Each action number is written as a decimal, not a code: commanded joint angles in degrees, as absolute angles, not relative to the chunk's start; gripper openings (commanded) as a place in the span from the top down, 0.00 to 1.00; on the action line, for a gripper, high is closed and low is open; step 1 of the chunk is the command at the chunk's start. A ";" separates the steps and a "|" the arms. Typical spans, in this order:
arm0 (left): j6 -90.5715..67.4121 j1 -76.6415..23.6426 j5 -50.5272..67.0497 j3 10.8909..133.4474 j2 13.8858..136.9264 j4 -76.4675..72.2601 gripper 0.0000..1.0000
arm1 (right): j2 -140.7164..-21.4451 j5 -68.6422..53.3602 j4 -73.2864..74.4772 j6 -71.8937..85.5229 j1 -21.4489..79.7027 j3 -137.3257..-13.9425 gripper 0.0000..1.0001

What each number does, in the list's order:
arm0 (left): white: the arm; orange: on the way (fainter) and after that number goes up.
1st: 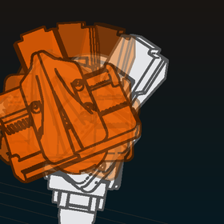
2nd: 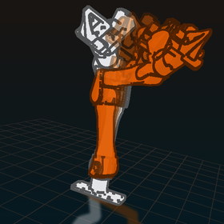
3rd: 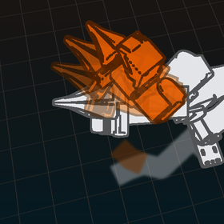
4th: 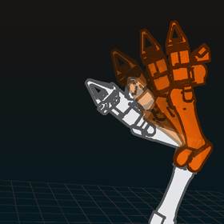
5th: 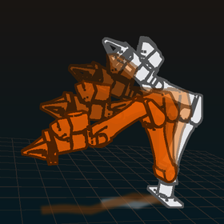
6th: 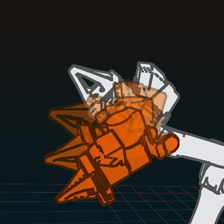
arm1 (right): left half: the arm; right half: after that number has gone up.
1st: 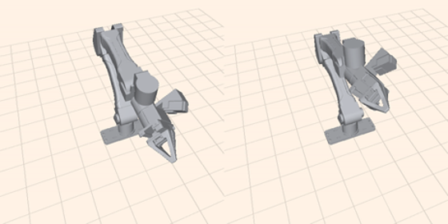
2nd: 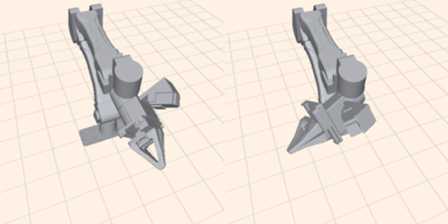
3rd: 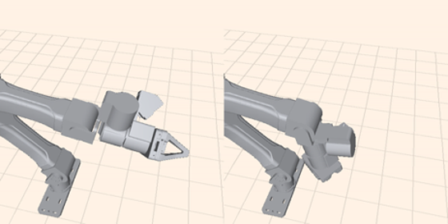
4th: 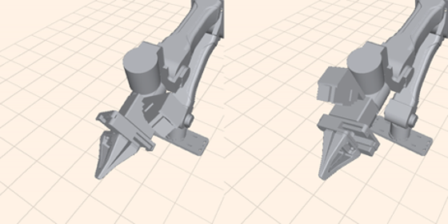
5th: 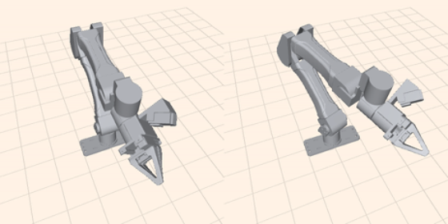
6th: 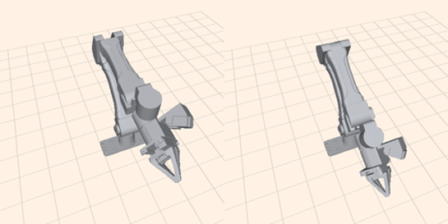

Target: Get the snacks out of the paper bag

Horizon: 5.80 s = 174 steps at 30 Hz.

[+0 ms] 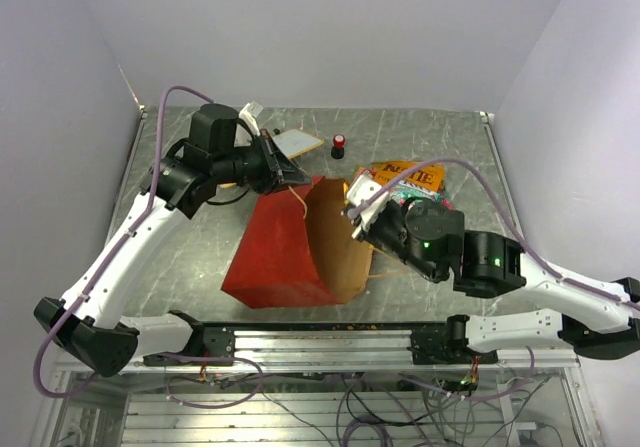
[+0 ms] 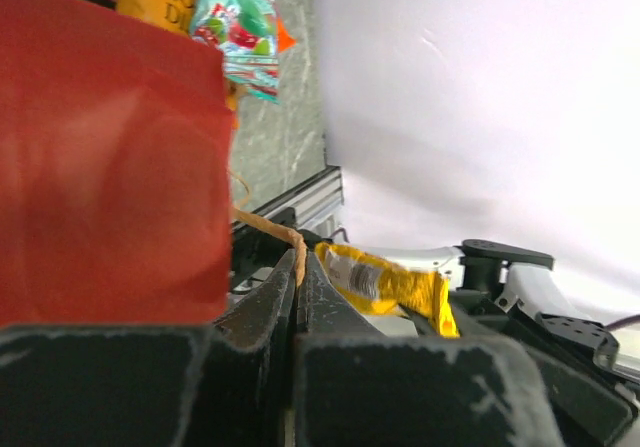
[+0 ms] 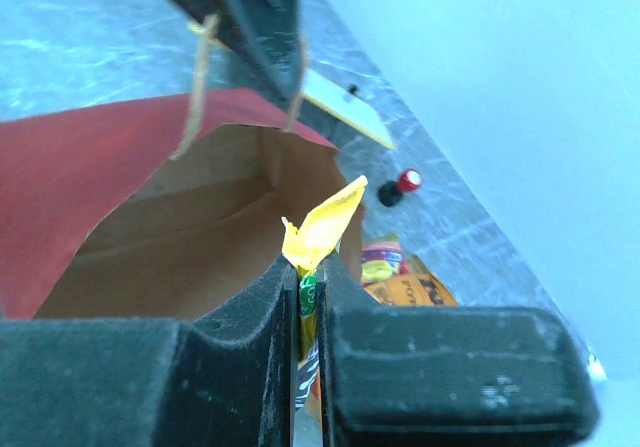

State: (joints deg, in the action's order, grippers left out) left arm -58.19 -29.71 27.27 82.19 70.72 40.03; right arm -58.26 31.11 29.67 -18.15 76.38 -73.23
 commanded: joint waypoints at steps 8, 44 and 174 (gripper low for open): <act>-52.65 -27.20 25.12 86.66 68.76 47.91 0.93 | -67.60 35.46 27.97 -8.47 65.09 -83.84 1.00; -34.92 -7.60 -31.16 86.00 69.44 85.44 0.91 | -87.55 18.01 45.16 19.84 31.57 -96.55 1.00; -23.21 -32.59 -20.05 122.50 61.39 53.82 0.01 | -54.60 30.12 47.85 26.41 30.31 -104.25 0.00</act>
State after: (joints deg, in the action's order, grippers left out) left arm -22.17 -32.21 -18.68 122.61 61.82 56.25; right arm -55.00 28.58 48.71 28.58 30.44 -103.79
